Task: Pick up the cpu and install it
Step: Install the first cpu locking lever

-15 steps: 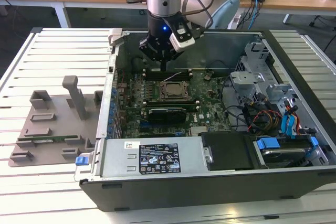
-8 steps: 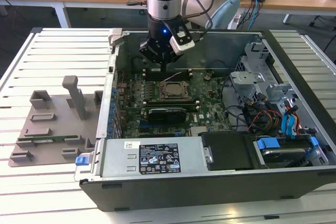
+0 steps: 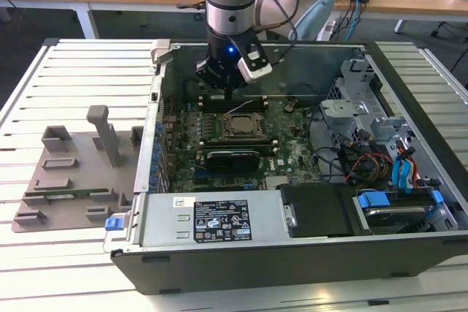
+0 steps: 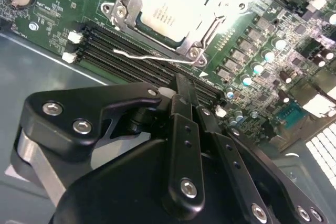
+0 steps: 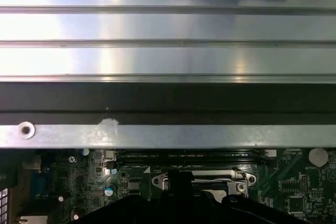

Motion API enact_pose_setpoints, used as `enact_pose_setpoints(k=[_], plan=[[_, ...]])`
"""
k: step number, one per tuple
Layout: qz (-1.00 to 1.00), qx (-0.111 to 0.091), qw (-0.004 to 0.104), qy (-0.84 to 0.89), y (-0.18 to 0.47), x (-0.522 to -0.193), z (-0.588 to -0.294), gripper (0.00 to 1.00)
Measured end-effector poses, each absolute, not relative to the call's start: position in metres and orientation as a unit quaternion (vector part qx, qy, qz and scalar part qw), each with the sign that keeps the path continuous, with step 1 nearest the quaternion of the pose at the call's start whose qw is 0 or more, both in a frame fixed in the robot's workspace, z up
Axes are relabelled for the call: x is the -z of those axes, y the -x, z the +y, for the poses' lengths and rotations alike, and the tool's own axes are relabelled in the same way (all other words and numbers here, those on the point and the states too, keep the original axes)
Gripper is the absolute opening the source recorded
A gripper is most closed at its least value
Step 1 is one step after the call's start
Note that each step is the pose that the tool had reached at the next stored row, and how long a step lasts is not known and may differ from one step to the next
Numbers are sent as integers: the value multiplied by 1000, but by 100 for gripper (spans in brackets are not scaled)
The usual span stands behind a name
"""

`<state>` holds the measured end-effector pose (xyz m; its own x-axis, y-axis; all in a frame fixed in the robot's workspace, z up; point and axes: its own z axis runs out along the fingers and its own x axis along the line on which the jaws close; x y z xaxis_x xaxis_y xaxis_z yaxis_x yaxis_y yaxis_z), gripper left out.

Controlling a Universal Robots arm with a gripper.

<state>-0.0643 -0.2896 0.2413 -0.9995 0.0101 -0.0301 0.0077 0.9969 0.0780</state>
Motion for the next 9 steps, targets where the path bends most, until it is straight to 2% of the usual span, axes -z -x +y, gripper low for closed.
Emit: enact_pose_setpoints(k=[9], plan=[[999, -39, 15, -1, 51, -221, -289, 11]])
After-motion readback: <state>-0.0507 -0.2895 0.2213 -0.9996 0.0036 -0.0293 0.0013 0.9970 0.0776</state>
